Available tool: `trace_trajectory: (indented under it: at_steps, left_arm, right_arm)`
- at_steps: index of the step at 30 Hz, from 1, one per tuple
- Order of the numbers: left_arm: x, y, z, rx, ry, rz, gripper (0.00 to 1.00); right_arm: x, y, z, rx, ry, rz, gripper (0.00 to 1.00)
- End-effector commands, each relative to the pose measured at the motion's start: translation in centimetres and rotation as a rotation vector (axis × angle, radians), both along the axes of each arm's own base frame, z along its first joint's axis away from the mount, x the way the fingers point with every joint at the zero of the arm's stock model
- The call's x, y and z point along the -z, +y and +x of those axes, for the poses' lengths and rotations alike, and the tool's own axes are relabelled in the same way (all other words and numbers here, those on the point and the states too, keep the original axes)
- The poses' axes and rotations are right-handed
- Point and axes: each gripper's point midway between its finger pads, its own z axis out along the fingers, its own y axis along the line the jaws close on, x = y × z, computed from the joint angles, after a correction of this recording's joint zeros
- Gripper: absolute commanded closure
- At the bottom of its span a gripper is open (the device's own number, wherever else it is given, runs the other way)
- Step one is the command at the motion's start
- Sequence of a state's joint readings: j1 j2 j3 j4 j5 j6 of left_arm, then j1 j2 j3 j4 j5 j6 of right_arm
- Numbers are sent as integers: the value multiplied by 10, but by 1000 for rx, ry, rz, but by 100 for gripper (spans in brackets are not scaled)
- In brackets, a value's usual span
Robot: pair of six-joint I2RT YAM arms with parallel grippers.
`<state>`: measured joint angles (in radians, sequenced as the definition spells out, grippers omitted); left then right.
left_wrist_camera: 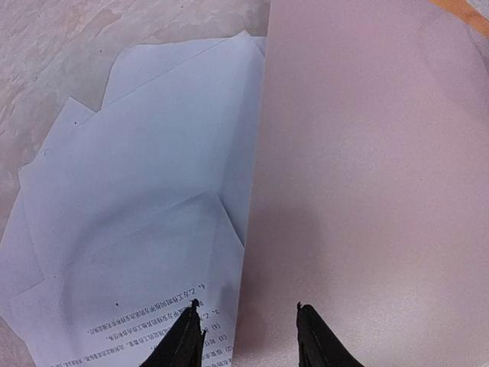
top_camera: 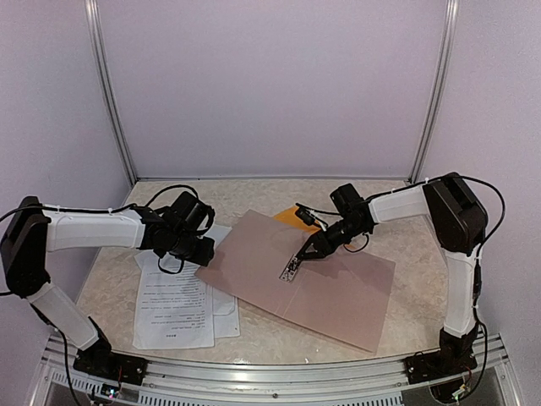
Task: Put the files into the folder
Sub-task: Open the folder at the center of the board, then open the spring clip on the folder at the center of the board.
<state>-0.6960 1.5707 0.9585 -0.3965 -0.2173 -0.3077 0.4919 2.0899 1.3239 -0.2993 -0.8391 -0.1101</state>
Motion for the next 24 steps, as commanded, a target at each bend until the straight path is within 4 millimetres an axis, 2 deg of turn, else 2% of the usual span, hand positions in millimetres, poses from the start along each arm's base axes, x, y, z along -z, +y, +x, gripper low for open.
trace_trajectory:
  at_steps: [1,13,24]
  left_arm:
    - [-22,-5,10,3,-64,-15,60]
    - [-31,-17,6,44,-98,-11,60]
    - [-37,-62,-3,168,-121,-58,61]
  right_arm:
    - [7,-3,-2,0,29,16,65]
    - [13,-2,3,16,41,23,82]
    - [16,-6,4,54,62,30,98]
